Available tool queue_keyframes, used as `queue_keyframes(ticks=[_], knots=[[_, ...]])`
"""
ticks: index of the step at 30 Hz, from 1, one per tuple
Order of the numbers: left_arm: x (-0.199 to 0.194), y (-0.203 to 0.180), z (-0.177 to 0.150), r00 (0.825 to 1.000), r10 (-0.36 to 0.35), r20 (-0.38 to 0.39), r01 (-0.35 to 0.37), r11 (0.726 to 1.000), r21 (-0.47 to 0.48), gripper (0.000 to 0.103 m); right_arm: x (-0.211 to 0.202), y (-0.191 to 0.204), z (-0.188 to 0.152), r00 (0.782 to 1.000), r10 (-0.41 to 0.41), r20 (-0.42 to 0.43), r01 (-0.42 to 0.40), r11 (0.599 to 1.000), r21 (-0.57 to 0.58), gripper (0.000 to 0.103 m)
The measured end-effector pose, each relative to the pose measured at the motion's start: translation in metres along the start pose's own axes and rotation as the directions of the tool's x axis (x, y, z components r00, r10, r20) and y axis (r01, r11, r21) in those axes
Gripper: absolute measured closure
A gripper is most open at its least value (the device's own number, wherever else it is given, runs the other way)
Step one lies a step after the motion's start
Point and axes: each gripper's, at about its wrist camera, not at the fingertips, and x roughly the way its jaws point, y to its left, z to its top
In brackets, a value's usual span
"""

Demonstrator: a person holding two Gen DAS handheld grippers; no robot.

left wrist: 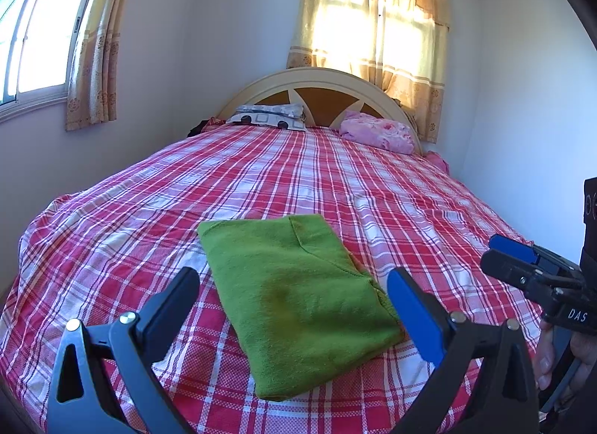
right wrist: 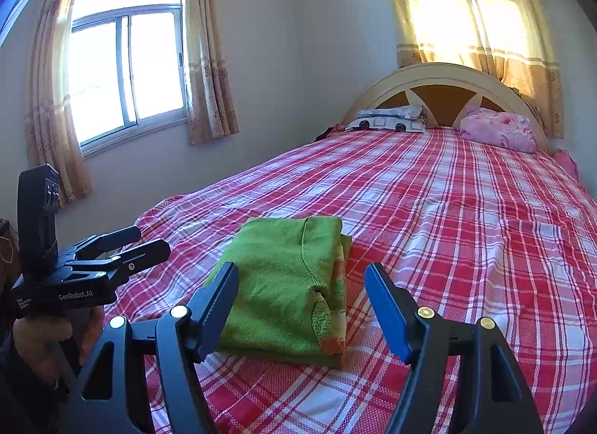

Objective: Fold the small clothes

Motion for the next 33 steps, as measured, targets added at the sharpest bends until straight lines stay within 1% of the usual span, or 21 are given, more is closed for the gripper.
queue_keyframes(ticks=[12, 15, 33], knots=[[-0.0011, -0.0015, 0.0027, 1.0, 0.014, -0.004, -0.014, 1.0, 0.005, 0.0, -0.0011, 0.0001, -0.0005, 1.0, 0.0, 0.01, 0.0, 1.0, 0.003, 0.032], [-0.0012, -0.0007, 0.0036, 1.0, 0.007, -0.009, -0.007, 1.0, 0.009, 0.0, -0.0022, 0.0007, 0.0006, 1.0, 0.003, 0.014, -0.003, 1.0, 0.002, 0.032], [0.0037, 0.0055, 0.0042, 0.999, 0.04, -0.024, -0.04, 0.999, 0.006, 0.0, -0.008, 0.0075, 0.0024, 0.999, 0.009, 0.041, -0.008, 1.0, -0.025, 0.032]])
